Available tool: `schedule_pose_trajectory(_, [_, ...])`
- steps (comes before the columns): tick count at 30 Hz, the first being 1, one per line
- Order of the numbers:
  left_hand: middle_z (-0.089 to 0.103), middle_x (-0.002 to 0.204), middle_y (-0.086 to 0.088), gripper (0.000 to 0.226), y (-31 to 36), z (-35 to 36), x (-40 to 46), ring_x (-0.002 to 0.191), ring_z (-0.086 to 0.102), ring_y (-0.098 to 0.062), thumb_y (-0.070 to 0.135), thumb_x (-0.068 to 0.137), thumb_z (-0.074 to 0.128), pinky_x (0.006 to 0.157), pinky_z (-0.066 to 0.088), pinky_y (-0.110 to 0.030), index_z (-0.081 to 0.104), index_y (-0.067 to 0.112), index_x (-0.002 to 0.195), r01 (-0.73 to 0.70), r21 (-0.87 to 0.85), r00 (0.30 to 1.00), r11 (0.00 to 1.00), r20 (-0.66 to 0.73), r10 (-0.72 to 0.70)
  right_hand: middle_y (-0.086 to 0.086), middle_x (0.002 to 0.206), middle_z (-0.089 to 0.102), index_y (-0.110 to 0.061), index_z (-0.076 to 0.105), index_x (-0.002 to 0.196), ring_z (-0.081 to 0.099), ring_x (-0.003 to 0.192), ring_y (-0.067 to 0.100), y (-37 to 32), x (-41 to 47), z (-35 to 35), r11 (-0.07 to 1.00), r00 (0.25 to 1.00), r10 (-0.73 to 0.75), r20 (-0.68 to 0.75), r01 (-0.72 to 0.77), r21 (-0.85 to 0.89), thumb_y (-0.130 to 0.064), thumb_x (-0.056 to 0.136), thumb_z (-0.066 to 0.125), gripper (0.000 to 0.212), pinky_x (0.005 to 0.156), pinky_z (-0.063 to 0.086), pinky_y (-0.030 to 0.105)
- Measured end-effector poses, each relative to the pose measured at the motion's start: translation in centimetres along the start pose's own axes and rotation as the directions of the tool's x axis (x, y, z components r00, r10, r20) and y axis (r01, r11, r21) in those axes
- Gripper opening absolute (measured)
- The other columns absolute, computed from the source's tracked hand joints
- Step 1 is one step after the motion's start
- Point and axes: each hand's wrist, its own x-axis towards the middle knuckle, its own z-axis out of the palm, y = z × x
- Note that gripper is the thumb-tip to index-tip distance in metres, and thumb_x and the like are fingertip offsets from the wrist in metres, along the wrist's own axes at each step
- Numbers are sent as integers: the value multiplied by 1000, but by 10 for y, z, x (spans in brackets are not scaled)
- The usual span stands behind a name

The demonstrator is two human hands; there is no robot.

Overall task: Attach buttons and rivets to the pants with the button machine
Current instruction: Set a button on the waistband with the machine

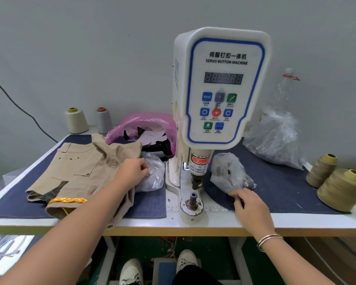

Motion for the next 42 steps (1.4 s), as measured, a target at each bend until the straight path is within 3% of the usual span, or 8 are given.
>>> schedule_pose_trajectory(11, [72, 81, -2, 7, -1, -19, -7, 76, 61, -14, 17, 83, 69, 65, 37, -18, 69, 16, 76, 51, -200, 998, 978, -28, -58, -20, 90, 57, -29, 67, 99, 50, 85, -1, 0, -1, 0, 1000, 1000, -4, -6, 4, 13, -13, 89, 57, 21, 65, 32, 6])
schedule_pose_trajectory(16, [65, 63, 12, 12, 33, -49, -44, 61, 57, -1, 17, 86, 67, 58, 40, -9, 67, 23, 76, -105, -407, 984, 908, -172, 36, -17, 90, 59, -27, 67, 99, 51, 85, 1, 0, -1, 0, 1000, 1000, -15, -17, 15, 12, -12, 89, 57, 20, 67, 38, 14])
schedule_pose_trajectory(20, [64, 67, 13, 22, 79, -37, -91, 62, 58, 5, 18, 86, 68, 60, 48, -13, 60, 35, 74, -220, -420, 958, 881, 78, 276, -14, 91, 61, -25, 67, 99, 51, 85, 3, 1, -2, 0, 999, 999, -32, -24, 32, 19, -11, 89, 57, 20, 67, 39, 16])
schedule_pose_trajectory(25, [68, 75, 4, 11, 94, -15, -103, 66, 62, -11, 19, 89, 67, 63, 58, -38, 66, 26, 81, -123, -454, 948, 883, 210, 240, -12, 93, 62, -26, 67, 99, 52, 87, 4, 1, -3, -1, 999, 999, -41, -20, 42, 33, -12, 89, 57, 20, 69, 40, 18])
schedule_pose_trajectory(28, [66, 69, 9, 14, 99, -13, -97, 62, 59, -5, 20, 88, 68, 62, 56, -33, 65, 29, 78, -111, -489, 953, 865, 193, 232, -13, 93, 62, -27, 66, 99, 52, 87, 4, 2, -2, 0, 999, 999, -39, -14, 40, 29, -13, 89, 56, 20, 68, 40, 18])
schedule_pose_trajectory(33, [58, 63, 17, 25, 105, -11, -90, 58, 53, 3, 21, 89, 67, 57, 41, -8, 56, 35, 70, -215, -366, 946, 905, 151, 285, -13, 92, 62, -27, 67, 98, 51, 86, 3, 4, -2, 1, 998, 999, -39, -22, 39, 43, -12, 88, 57, 20, 69, 40, 17])
schedule_pose_trajectory(37, [62, 68, 17, 5, 105, -17, -85, 62, 55, 0, 21, 87, 67, 59, 44, -11, 72, 21, 86, -286, -261, 927, 922, 170, 335, -13, 92, 62, -27, 67, 98, 51, 85, 3, 3, -1, 1, 998, 999, -40, -22, 41, 46, -12, 88, 56, 20, 69, 41, 18])
schedule_pose_trajectory(42, [72, 81, 9, 16, 108, -19, -84, 66, 56, -4, 27, 88, 65, 69, 50, -24, 76, 18, 98, -338, -136, 926, 931, 128, 355, -12, 94, 62, -27, 67, 98, 52, 85, 3, 2, -2, 0, 998, 999, -38, -31, 40, 46, -13, 89, 56, 20, 70, 43, 19])
